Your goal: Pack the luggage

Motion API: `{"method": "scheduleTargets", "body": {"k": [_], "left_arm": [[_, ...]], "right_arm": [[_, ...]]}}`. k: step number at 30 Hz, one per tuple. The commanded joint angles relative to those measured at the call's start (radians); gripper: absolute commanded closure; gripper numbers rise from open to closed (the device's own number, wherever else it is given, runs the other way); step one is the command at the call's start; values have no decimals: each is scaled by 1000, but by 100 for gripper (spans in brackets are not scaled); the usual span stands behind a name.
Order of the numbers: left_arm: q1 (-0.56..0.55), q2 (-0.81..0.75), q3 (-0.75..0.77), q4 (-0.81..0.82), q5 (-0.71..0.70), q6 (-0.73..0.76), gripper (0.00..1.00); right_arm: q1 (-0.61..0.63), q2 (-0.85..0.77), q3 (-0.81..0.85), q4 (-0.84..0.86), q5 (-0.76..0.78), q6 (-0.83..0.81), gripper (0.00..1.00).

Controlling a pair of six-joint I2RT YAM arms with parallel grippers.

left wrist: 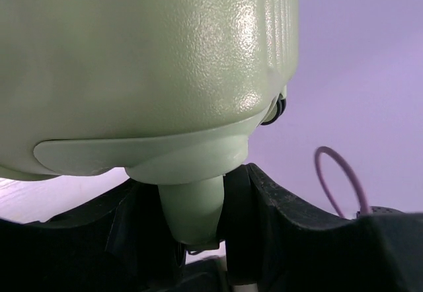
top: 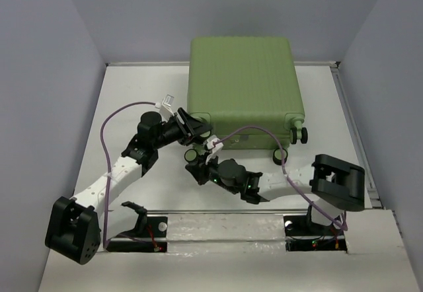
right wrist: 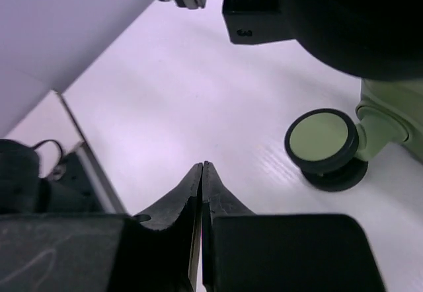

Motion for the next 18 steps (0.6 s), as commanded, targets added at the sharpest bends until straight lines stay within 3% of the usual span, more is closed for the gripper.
{"method": "scheduleTargets", "body": {"k": [1,4,7,8,9,11,12,15,18], "left_arm": [[-18,-145,154,254,65,104,94],[-18,-150,112,283,56,93,94],[-18,-131,51,340,50,63,94],[-18,-130,49,345,44,64,94],[-18,-127,48,345,41,72,94],[-18,-121,49,345,42,76,94],[-18,-121,48,348,44,76,94],[-18,-128,42,348,42,84,94],[-18,-131,34,348,44,89,94]], "right_arm": [[12,-212,-112,7,117,13,93],[-1,-424,-256,-62,171,57,93],[-19,-549,-287,-194,211,83,93],[-46,-560,-267,-270,225,96,89],[-68,-561,-235,-394,219,128,77],[-124,-554,-229,-449,208,166,67],[-143,-546,-238,-457,205,174,56],[-203,-518,-235,-457,214,160,46],[-237,-472,-213,-451,221,128,45]]}}
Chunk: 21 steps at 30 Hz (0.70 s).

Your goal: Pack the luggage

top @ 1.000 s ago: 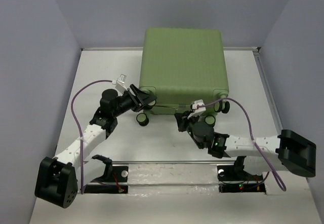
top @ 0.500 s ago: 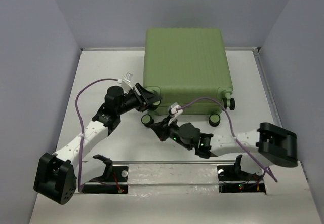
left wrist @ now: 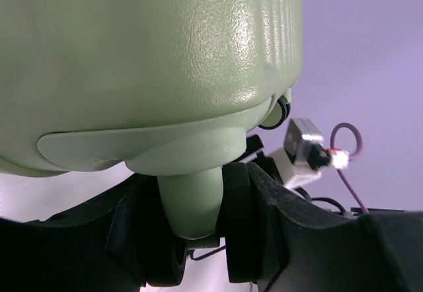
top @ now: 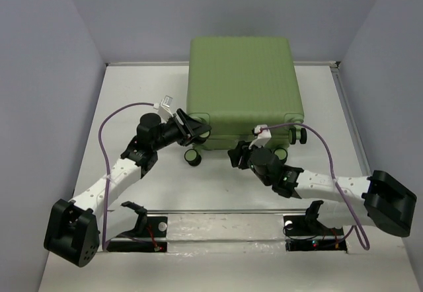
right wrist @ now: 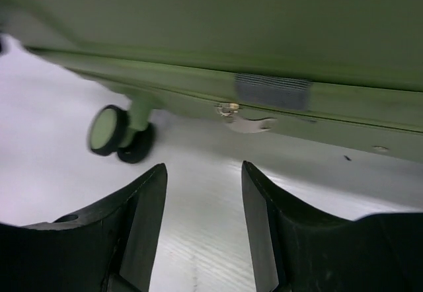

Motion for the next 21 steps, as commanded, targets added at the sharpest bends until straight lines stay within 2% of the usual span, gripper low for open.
{"method": "scheduleTargets", "body": {"k": [1,5,10,14,21], "left_arm": [[-12,-104,35,374,84,65,94],[-14,-103,26,376,87,65,94],[-14,-103,15,377,98,63,94],[-16,-103,6,377,101,63,94],[-19,-94,-6,376,105,68,94]], "right_arm": [[-57,48,46,-44,41,-19,45],[-81,105,60,51,18,-68,45],[-92,188,117,83,46,-110,46],[-101,212,137,111,66,-140,52],[-101,208,132,123,121,-159,85]]}}
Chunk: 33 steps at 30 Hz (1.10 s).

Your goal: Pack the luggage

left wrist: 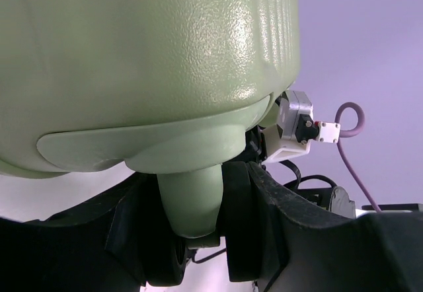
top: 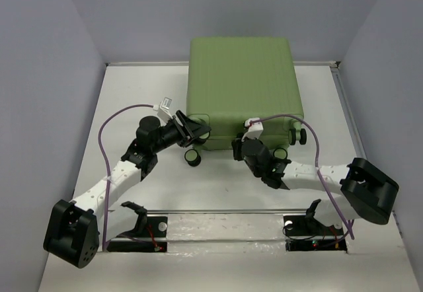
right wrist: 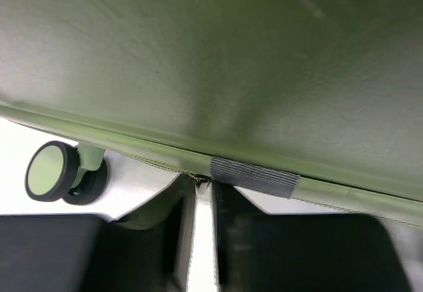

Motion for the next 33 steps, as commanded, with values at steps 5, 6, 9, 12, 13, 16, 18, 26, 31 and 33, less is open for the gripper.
{"method": "scheduleTargets", "body": {"k": [5,6,9,12,13,16,18,26,31,33], "left_arm": [[-25,-72,56,318,108,69,94],[-26,-62,63,319,109,64,94],[-39,-23,124,347,123,35,94],[-78,18,224,356,123,18,94],[-89,26,249,356,121,12,94],[-124,35,315,356,121,-40,94],[-132,25,326,356,117,-66,94],[-175,-107,211,359,-7,-100,94],[-175,-176,76,377,-81,-84,94],[-175,-177,41,428,-86,-100,94]], "right_arm": [[-9,13,24,105,13,-19,93],[-9,16,18,125,-60,-11,93],[50,101,58,282,-217,14,93],[173,210,178,350,-313,-5,93],[196,247,220,385,-347,-6,93],[239,367,349,552,-475,27,93],[239,442,402,641,-522,44,93],[248,723,435,1233,-313,360,93],[259,625,176,1304,-147,422,85],[259,585,117,1304,-157,366,68]]}}
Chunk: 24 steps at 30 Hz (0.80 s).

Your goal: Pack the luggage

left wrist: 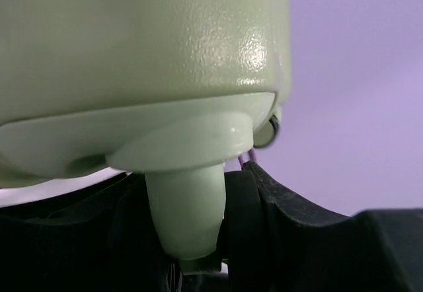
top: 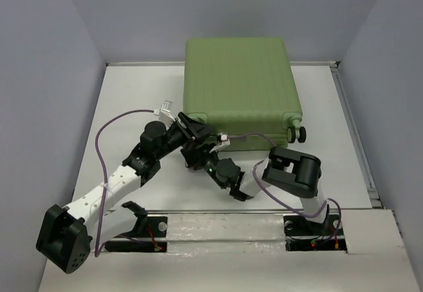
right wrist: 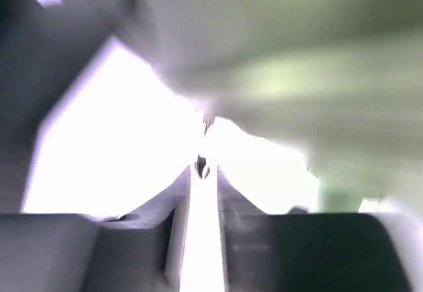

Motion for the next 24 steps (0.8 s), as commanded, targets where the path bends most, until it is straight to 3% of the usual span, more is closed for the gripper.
{"method": "scheduleTargets", "body": {"k": [1,4,6,8,9,11,12,14,18,21,24], "left_arm": [[-60,-129,-3,496,152,-6,94],[-60,-130,-29,489,137,24,94],[-60,-133,-38,448,120,55,92],[-58,-135,-40,409,100,106,83],[-58,-136,-43,374,92,117,72],[-52,-136,-64,369,78,126,59],[-49,-136,-70,368,78,130,46],[-45,-133,-78,371,77,137,33],[-38,-120,-76,371,89,155,9],[-26,-115,-81,368,97,158,1],[-3,-112,-92,366,117,150,1]], "right_arm": [[56,-90,-148,377,-115,19,57],[65,-194,-296,362,-102,-31,27],[65,-324,-405,205,-76,-60,19],[65,-441,-429,-31,-63,-63,17],[65,-562,-408,-286,-56,-81,15],[65,-656,-374,-483,-47,-107,15],[65,-726,-346,-550,-42,-142,13],[65,-773,-303,-761,-25,-172,11],[65,-808,-226,-869,-13,-253,9],[56,-804,-167,-863,-16,-314,9],[33,-773,-105,-821,-36,-411,11]]}}
